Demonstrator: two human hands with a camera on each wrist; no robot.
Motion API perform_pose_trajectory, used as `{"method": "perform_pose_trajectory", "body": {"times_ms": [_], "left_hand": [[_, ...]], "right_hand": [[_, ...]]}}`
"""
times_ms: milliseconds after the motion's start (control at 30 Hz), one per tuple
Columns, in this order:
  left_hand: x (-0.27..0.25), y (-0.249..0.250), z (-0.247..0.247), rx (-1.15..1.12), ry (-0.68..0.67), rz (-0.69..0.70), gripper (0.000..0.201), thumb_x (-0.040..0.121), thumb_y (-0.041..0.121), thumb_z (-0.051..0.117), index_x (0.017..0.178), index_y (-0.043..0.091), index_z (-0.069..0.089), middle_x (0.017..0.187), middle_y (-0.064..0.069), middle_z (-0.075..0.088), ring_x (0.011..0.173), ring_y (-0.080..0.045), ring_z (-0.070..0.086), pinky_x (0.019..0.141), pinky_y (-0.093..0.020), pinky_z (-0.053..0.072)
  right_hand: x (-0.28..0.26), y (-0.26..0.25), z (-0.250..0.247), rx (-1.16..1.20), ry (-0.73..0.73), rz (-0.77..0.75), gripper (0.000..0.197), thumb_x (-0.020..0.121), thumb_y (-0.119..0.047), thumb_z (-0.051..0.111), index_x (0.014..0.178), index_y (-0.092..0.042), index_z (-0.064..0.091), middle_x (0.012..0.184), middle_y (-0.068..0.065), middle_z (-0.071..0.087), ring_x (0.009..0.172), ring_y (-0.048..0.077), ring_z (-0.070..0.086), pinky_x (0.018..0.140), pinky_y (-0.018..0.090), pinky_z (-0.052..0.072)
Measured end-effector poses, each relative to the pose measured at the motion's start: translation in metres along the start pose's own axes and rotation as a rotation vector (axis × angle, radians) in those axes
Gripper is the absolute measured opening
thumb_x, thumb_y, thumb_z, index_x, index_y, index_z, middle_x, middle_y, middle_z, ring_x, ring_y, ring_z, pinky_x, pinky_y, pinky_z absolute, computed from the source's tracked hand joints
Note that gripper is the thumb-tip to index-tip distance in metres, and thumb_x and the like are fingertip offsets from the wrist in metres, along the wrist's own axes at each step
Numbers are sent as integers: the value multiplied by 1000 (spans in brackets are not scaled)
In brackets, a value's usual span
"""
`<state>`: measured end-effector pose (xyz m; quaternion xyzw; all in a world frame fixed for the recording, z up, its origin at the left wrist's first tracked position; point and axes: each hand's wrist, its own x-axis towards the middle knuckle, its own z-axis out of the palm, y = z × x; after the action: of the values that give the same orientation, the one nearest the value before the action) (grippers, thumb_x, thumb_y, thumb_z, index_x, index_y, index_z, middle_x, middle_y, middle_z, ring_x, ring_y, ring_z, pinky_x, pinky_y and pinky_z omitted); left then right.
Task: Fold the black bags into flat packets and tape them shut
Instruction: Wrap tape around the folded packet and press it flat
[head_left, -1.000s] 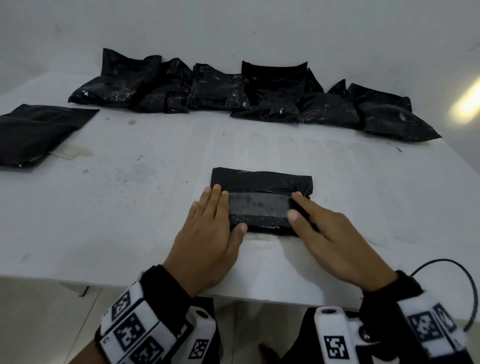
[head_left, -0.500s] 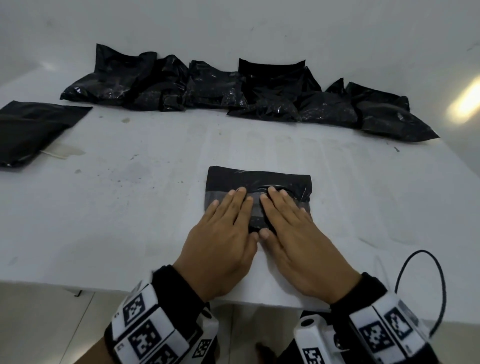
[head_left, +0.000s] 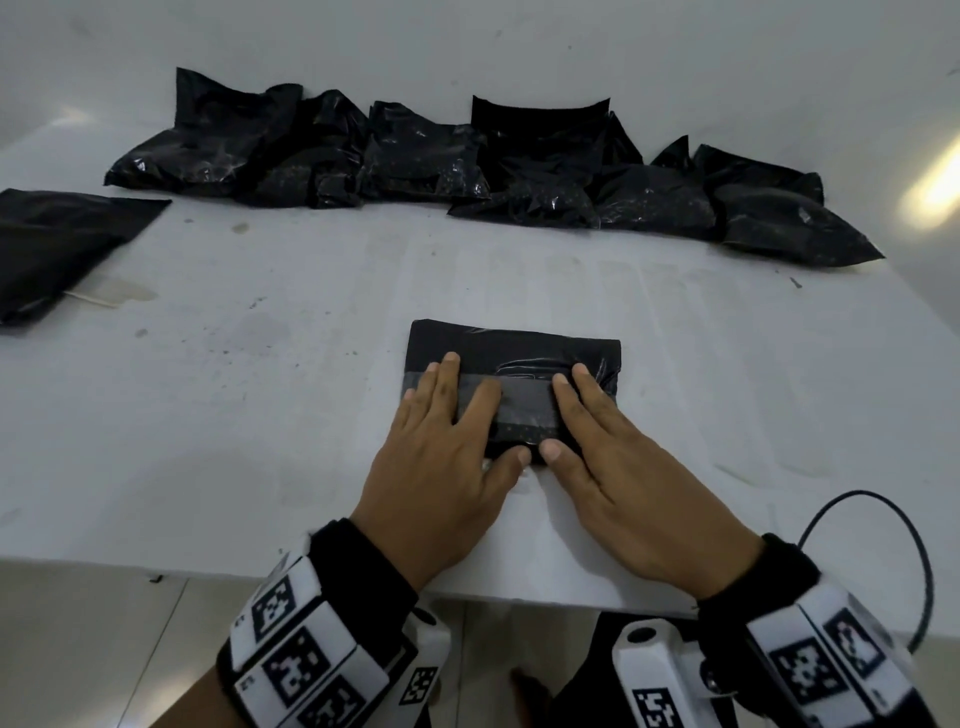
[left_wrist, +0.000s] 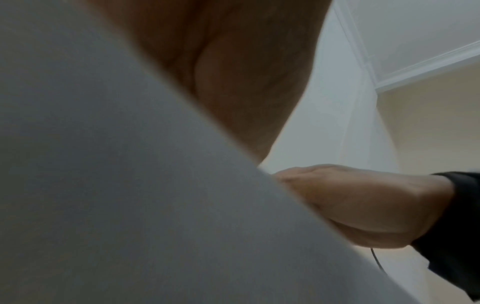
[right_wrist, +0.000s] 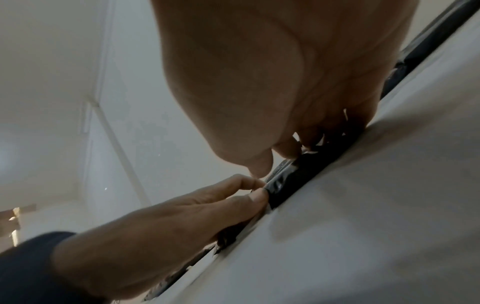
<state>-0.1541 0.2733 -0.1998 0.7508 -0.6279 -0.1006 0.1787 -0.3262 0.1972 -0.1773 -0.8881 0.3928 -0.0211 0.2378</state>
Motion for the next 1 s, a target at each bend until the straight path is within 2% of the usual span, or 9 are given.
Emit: {"method": "perform_pose_trajectory", "body": {"times_ms": [200,267,400,700,767,833,900,933,1000], "left_hand": [[-2,4,-6,73,-49,38,87,82,69,7,154,21,22,165,-12,4,151,-33,5,121,-42,9],[-3,2,-4,116,-64,66,83,86,67,8,155,23,20,165,-5,4,151,-34,6,121,-47,14],[-2,2,-3,161,-3,76,74,93,62,19,151,18,35,159,-5,31,146,-35,28,115,-46,26],[-2,5,-5,64,25,-4,95,80,72,7,155,15,21,163,1,18,151,-17,11,114,-24,4],[-1,3,-8,21,7,-8,93,81,70,4,155,17,23,163,2,17,151,-15,9,115,-22,4],[4,-1,-14,-50,17,-10,80,89,62,10,149,17,39,159,-1,29,149,-16,20,116,-23,13],[9,-6,-21,-124,76,1,59,95,47,24,125,16,65,141,-6,56,133,-21,47,110,-29,33],[11,-8,-24,-157,129,12,51,95,41,30,107,14,71,121,-7,68,114,-23,60,98,-33,45],[15,-11,-30,-207,252,14,40,91,32,40,89,10,73,87,-6,74,80,-23,65,77,-40,51]], "right_hand": [[1,-6,11,-218,46,-117,75,89,-63,-9,156,-31,-9,163,-13,-18,147,3,-23,124,32,0],[2,-4,15,-210,65,-126,71,91,-61,-6,157,-33,-7,164,-14,-15,148,3,-21,125,34,4],[5,-2,19,-113,112,-108,75,90,-63,-2,158,-30,3,165,-15,-4,149,-1,-13,125,32,9],[10,-9,18,23,209,-44,67,97,-52,16,155,-21,28,163,-9,18,150,1,7,121,19,8],[12,-11,14,28,237,-41,62,100,-48,20,151,-18,38,160,-6,28,149,5,18,120,20,15],[14,-11,10,21,308,-37,47,104,-38,35,140,-15,54,152,-2,44,141,14,40,115,33,35],[17,-12,5,6,414,-46,28,100,-25,53,118,-12,70,138,3,60,119,26,61,96,44,51],[18,-13,3,6,453,-53,22,96,-20,59,109,-9,73,130,6,65,109,31,66,89,46,54],[19,-12,1,17,465,-61,16,91,-13,65,101,-5,74,121,10,69,102,34,67,88,42,53]]}}
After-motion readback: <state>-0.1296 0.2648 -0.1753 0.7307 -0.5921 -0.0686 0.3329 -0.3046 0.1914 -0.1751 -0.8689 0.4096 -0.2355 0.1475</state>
